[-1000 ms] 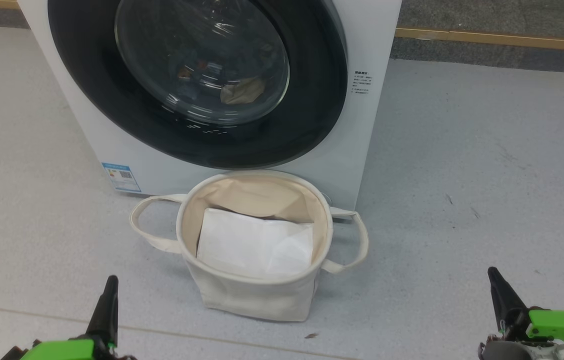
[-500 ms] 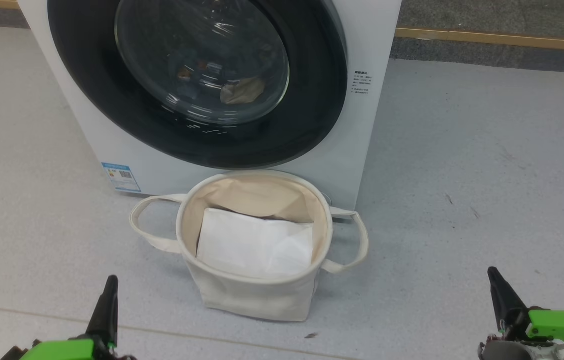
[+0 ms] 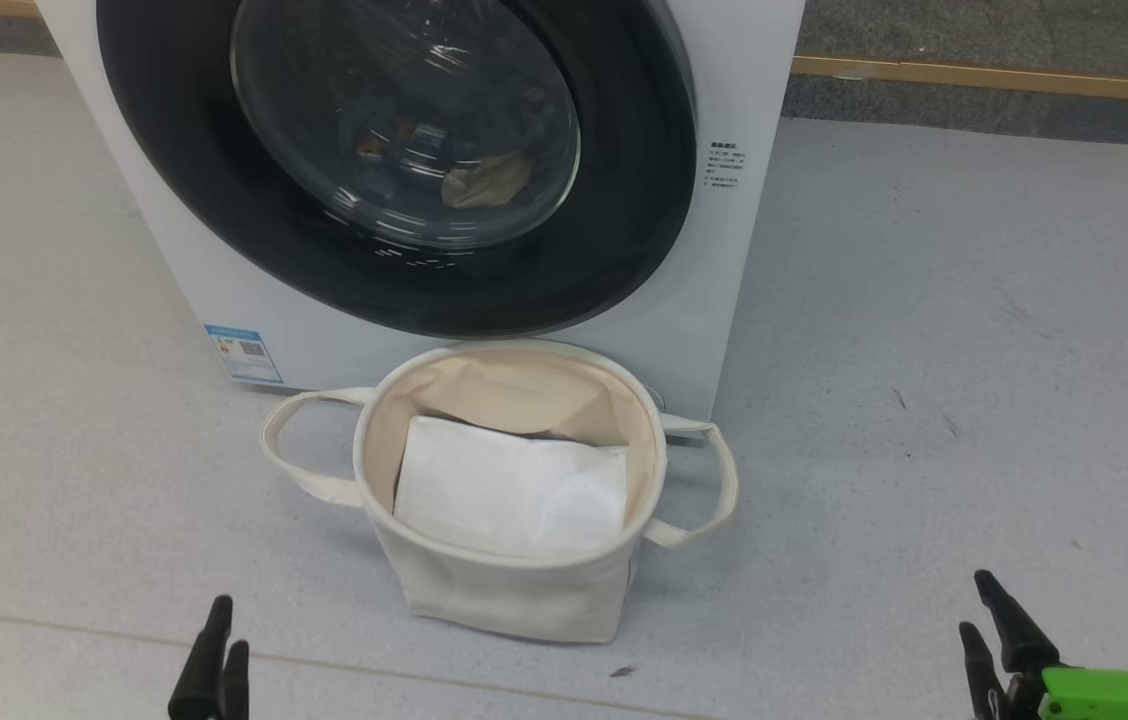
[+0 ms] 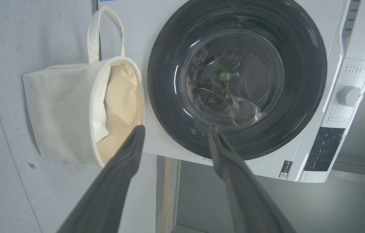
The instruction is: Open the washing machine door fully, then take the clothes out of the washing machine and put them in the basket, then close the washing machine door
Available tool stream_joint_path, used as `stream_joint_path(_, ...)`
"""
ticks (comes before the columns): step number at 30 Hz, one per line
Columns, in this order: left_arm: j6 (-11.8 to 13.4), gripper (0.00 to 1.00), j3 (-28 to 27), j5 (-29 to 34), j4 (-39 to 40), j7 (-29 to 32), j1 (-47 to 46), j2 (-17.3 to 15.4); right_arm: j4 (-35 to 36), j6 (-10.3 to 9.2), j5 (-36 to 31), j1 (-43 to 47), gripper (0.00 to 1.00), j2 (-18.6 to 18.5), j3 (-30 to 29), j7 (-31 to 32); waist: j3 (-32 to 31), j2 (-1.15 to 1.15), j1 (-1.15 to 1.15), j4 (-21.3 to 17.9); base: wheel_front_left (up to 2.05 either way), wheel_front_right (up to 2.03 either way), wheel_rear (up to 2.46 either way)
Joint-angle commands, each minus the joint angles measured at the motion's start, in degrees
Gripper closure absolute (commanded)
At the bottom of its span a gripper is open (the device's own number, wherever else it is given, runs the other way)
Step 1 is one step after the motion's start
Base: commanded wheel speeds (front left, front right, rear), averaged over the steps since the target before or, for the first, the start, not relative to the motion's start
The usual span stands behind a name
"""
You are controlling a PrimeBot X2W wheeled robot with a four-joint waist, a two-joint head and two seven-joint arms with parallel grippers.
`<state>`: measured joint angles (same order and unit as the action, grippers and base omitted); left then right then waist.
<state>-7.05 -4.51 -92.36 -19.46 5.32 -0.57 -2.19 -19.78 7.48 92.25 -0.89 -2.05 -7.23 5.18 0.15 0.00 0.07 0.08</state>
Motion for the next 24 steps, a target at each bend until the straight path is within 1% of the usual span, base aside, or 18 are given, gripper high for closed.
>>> stream_joint_path(1,0.0,0.00,-0.7,0.8,2.2,-0.9,-2.4,-0.3,2.0,0.01,-0.8,-2.6,0.00,-0.2,0.2,-0.7,0.1,0.00,-0.01,0.0,0.00,0.00,0.00)
stream_joint_path(3,0.0,0.00,-1.0,1.4,2.5,-1.2,-2.5,-0.3,2.2,0.01,-1.3,-2.9,0.00,-0.2,0.2,-1.1,0.2,0.00,-0.06,0.1,0.00,0.00,0.00)
stream_joint_path(13,-0.1,0.00,-3.0,6.1,4.8,-2.7,-3.3,-0.3,3.9,0.01,-6.6,-4.5,0.00,-0.3,0.6,-2.6,0.6,0.00,-0.07,0.1,0.00,0.00,0.00)
stream_joint_path(18,-0.1,0.00,-3.9,10.5,7.3,-3.6,-3.8,-0.3,5.1,0.01,-10.2,-5.6,0.00,-0.3,0.7,-3.4,0.9,0.00,-0.07,0.1,0.00,0.00,0.00)
stream_joint_path(24,-0.1,0.00,-3.7,17.4,11.2,-4.6,-4.2,-0.4,6.9,0.01,-16.0,-7.0,0.00,-0.3,1.6,-4.4,1.2,0.00,-0.07,0.2,0.00,0.00,0.00)
